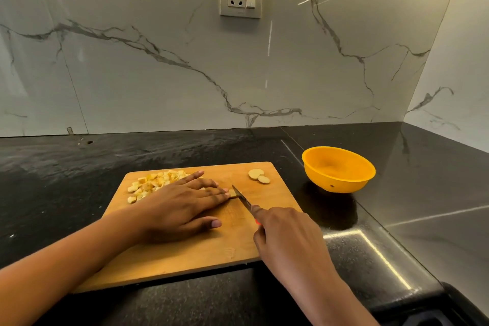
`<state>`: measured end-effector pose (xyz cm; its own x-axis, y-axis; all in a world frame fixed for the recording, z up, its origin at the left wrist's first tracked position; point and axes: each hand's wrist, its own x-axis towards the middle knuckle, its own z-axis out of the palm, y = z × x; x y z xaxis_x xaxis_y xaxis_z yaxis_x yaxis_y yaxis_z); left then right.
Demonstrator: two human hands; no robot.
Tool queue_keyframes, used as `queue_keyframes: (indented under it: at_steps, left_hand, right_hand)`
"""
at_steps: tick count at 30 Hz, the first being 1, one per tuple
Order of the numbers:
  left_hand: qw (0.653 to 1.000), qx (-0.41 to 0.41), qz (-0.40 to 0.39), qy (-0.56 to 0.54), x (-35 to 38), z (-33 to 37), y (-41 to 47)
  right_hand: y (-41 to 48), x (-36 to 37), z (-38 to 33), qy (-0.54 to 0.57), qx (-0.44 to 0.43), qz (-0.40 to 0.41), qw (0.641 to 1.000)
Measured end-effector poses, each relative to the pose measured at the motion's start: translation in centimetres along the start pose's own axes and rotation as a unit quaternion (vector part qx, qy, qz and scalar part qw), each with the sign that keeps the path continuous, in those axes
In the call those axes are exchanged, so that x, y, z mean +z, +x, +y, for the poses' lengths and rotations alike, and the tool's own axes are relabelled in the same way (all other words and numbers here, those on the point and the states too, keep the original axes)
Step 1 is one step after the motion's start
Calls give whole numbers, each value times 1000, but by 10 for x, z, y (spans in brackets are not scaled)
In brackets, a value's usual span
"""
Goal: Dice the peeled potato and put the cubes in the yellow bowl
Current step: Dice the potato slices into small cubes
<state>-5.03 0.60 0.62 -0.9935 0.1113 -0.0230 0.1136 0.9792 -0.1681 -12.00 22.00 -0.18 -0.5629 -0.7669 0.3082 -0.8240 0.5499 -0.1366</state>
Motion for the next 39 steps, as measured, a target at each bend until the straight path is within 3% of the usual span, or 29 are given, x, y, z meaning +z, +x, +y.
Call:
queue_keyframes:
  at_steps: [5,17,31,39]
  left_hand:
    - [1000,2,0,-3,0,0,-1]
    - [1000,11,21,-19,5,-4,-5]
    - [999,7,25,30,4,-3,-3]
    - [999,7,21,27,5,-3,-2]
  right_hand:
    - [24,2,-8,-28,-1,-65,998]
    - [-5,-8,1,55,-2,47,997]
    - [6,-2,-9,15,-10,1,1000]
    - [27,3,-15,-19,-12,-67,997]
